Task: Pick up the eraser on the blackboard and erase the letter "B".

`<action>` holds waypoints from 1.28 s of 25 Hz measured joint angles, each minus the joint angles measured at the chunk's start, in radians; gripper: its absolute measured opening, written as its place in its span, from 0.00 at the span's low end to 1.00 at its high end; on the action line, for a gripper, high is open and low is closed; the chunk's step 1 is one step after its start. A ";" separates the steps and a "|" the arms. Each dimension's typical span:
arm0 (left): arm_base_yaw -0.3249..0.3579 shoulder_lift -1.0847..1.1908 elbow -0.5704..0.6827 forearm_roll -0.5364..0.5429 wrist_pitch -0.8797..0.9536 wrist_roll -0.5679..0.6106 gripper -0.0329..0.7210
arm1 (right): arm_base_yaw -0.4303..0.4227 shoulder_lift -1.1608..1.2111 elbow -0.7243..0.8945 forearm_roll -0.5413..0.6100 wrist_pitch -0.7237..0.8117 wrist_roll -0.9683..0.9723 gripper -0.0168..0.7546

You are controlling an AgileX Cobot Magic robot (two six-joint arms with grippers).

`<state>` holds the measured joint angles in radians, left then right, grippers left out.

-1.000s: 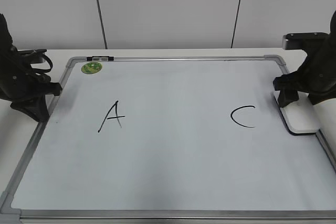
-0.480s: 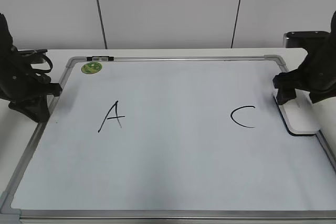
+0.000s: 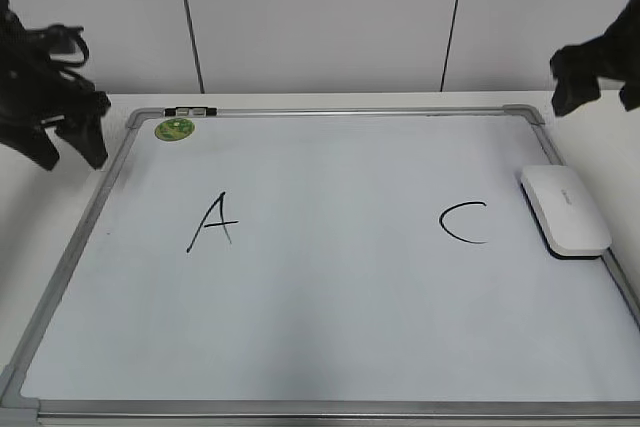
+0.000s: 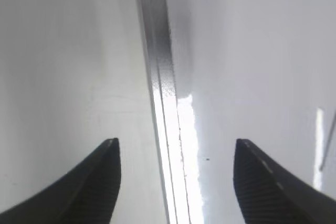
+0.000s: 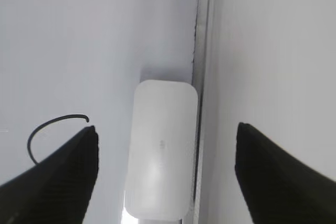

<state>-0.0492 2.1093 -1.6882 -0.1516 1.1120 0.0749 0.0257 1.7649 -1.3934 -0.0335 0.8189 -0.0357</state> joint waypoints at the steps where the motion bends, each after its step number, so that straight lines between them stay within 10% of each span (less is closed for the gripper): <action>1: 0.000 -0.017 -0.028 0.000 0.034 0.000 0.69 | 0.000 -0.022 -0.027 0.000 0.030 -0.009 0.82; 16: 0.000 -0.439 -0.134 0.019 0.129 -0.051 0.69 | 0.000 -0.354 -0.190 0.024 0.341 -0.036 0.78; 32: -0.036 -1.039 0.354 0.031 0.144 -0.055 0.69 | 0.000 -0.874 0.190 0.058 0.400 -0.054 0.78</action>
<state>-0.0849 1.0704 -1.3344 -0.1204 1.2556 0.0196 0.0257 0.8904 -1.2036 0.0245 1.2191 -0.0897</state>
